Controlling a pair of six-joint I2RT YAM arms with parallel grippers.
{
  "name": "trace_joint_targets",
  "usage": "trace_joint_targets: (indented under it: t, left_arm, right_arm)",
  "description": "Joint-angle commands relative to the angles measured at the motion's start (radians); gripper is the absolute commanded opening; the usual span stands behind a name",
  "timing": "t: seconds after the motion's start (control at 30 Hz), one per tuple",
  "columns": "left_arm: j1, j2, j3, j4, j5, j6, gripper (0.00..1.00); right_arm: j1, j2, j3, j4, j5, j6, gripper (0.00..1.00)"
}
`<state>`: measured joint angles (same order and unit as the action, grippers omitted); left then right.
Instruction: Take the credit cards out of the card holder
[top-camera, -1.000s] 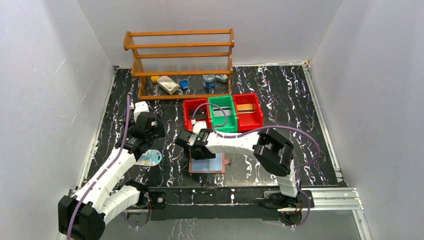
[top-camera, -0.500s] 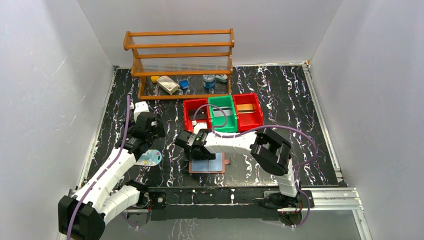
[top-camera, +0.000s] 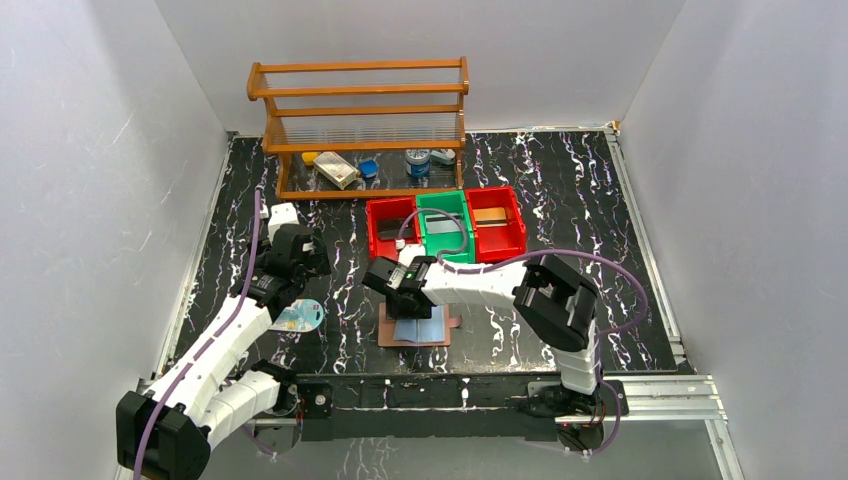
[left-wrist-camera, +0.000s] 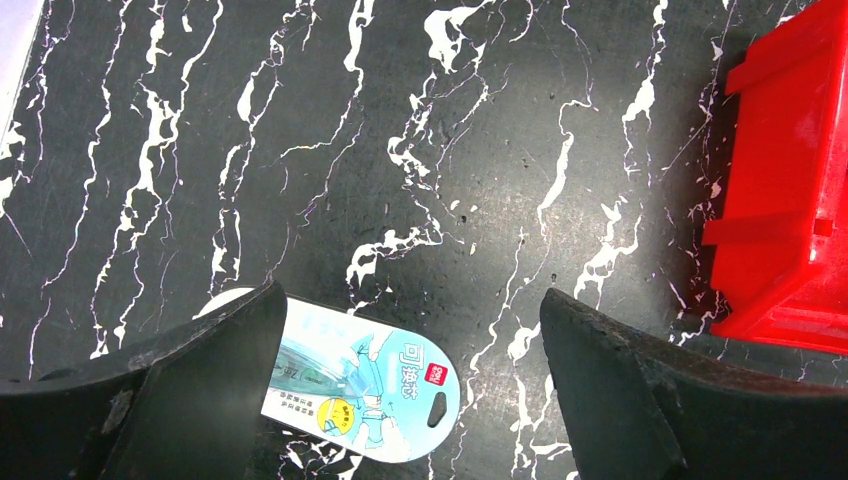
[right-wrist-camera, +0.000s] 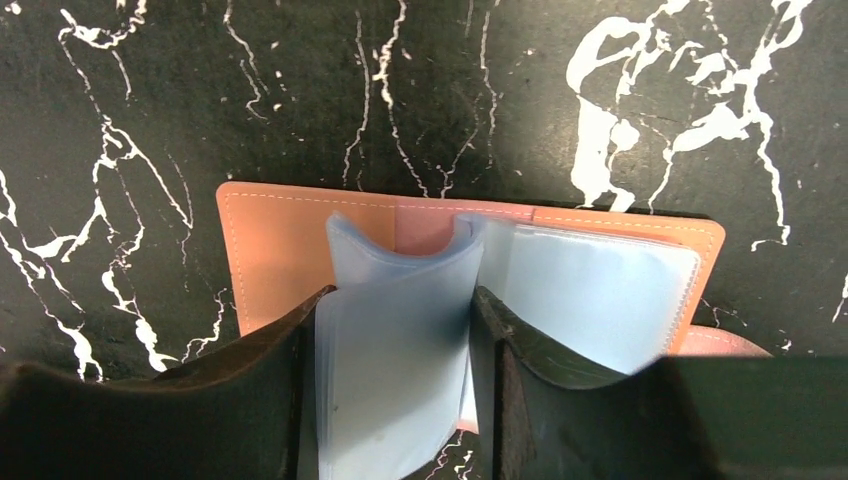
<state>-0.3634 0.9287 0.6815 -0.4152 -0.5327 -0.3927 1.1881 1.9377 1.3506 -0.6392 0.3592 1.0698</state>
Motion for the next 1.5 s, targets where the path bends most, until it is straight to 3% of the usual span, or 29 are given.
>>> trace_joint_targets:
  t: [0.0, 0.27, 0.33, 0.53, 0.63, 0.9, 1.47]
  left_arm:
    - [0.004, 0.002, 0.003, 0.007, 0.003, 0.011, 0.98]
    - [0.004, 0.003, 0.003, 0.009, 0.011, 0.014, 0.98]
    - [0.004, 0.004, 0.003, 0.009, 0.012, 0.014, 0.98]
    - [0.004, 0.009, 0.003, 0.010, 0.019, 0.017, 0.99]
    - [0.004, 0.012, 0.003, 0.012, 0.022, 0.017, 0.98]
    - [0.004, 0.022, 0.004, 0.013, 0.041, 0.020, 0.98]
    - [0.004, 0.040, 0.006, 0.016, 0.062, 0.026, 0.98]
  right_arm:
    - [-0.005, -0.019, -0.056, 0.076, -0.034, 0.001, 0.53]
    - [-0.012, -0.046, -0.057, 0.111, -0.052, -0.051, 0.32]
    - [-0.011, -0.045, -0.029, 0.098, -0.050, -0.073, 0.38]
    - [-0.006, -0.072, 0.034, 0.047, -0.029, -0.102, 0.76]
    - [-0.006, -0.103, 0.041, 0.017, -0.004, -0.104, 0.84]
    - [-0.007, -0.139, 0.001, -0.127, 0.113, -0.004, 0.90]
    - [-0.009, 0.003, -0.034, -0.146, 0.052, 0.032, 0.99]
